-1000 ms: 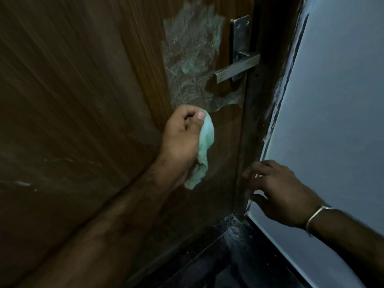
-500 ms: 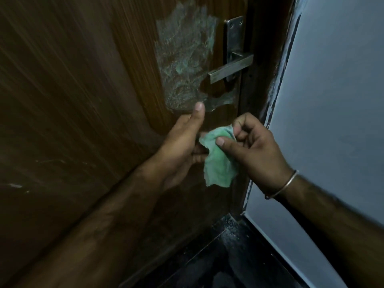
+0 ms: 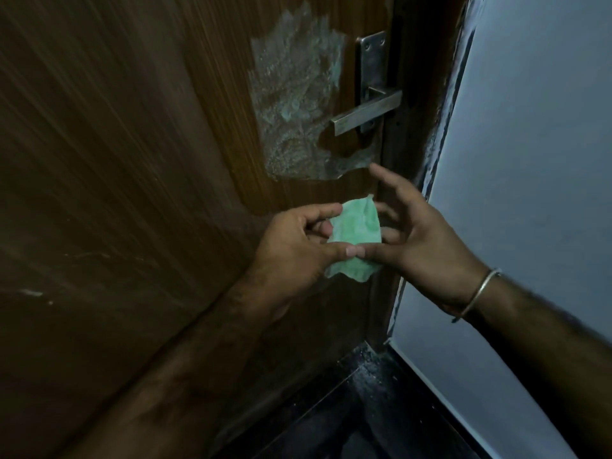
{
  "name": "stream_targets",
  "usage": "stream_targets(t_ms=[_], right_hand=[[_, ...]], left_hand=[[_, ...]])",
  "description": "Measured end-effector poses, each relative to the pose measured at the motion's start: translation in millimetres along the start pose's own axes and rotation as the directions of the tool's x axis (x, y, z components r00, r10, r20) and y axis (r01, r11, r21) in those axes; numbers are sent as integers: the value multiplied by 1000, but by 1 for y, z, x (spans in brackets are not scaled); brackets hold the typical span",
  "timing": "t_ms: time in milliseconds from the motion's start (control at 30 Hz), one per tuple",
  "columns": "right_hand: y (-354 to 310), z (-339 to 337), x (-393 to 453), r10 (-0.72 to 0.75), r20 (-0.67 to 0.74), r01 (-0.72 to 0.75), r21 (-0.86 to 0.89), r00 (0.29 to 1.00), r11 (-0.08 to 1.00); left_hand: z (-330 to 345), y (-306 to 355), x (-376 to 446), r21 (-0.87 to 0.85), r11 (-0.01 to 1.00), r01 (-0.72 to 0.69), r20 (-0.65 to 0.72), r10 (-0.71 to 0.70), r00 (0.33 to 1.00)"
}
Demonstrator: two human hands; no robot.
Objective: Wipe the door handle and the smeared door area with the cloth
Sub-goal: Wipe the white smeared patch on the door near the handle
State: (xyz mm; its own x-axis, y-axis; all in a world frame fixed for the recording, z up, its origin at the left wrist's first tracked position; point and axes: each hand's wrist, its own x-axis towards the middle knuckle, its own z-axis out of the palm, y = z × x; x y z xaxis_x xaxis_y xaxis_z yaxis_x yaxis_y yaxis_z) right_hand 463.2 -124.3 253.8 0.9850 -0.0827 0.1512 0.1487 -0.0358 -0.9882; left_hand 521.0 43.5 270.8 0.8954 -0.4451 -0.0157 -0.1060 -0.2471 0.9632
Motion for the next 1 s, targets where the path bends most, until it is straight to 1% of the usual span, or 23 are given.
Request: stream_targets(t_ms=[33,67,100,133,167,200,233,267,300,333,400,433,500,567,633,700,767,833,933,967,1000], right_hand=[[-1,-1,0,-55,-18,50,-189,998,981],[-1,-2,1,-108,-41,85,-384,993,919],[-1,-3,2,-164,-56,106,-549,985,829],[-1,-3,2,-215,-57,125,-659,975,742],[-1,-2,2,-256,-48,144,-721,966,678],[-1,-1,3,-285,-37,161,-752,958,640],[-1,-1,4,-299,-32,170,-764,954,622],[0,-1,5,-300,-36,170,-758,953,629],[0,-2,6,-284,-51,160,-724,958,671],[0,-1,7,-248,-74,141,-653,966,744],[-1,0,8,-133,-91,85,-407,987,909],[-2,1,8,-79,-84,53,-277,993,959],[-4,3,8,14,-88,-18,-47,996,999],[-4,2,9,105,-96,-94,111,990,989],[-2,0,10,198,-71,-179,214,978,960],[0,-1,9,281,-27,-260,311,959,914],[1,2,7,339,-3,-314,368,941,875],[2,5,6,364,12,-336,410,931,848],[0,8,8,365,31,-344,415,930,842],[0,8,8,365,34,-347,407,930,845],[1,7,9,366,36,-350,398,930,848]], left_hand=[[1,0,0,36,999,-8,-21,9,1000],[3,-1,-1,73,997,-17,-40,20,999],[4,-2,-1,116,993,-25,-61,32,998],[5,-4,-1,166,985,-36,-88,52,995],[6,-6,-2,216,975,-49,-123,77,989],[7,-8,-2,270,960,-70,-164,118,979],[8,-10,-3,330,939,-97,-201,170,965],[9,-13,-4,379,917,-125,-225,223,948],[10,-15,-4,396,906,-149,-235,257,938],[11,-17,-4,363,917,-165,-232,261,937],[11,-19,-3,179,971,-156,-214,193,958],[12,-18,-3,68,987,-144,-199,155,968],[12,-17,-3,-158,981,-116,-173,88,981],[11,-14,-4,-338,938,-74,-130,31,991],[9,-11,-6,-414,910,-14,-94,-28,995],[6,-9,-6,-407,912,46,-96,-93,991],[3,-10,-7,-366,927,82,-81,-120,990],[0,-12,-8,-293,955,36,-29,-46,999],[-2,-17,-8,-68,995,-78,92,84,992],[-1,-19,-7,24,994,-107,103,104,989],[-1,-20,-6,91,988,-126,84,118,989]])
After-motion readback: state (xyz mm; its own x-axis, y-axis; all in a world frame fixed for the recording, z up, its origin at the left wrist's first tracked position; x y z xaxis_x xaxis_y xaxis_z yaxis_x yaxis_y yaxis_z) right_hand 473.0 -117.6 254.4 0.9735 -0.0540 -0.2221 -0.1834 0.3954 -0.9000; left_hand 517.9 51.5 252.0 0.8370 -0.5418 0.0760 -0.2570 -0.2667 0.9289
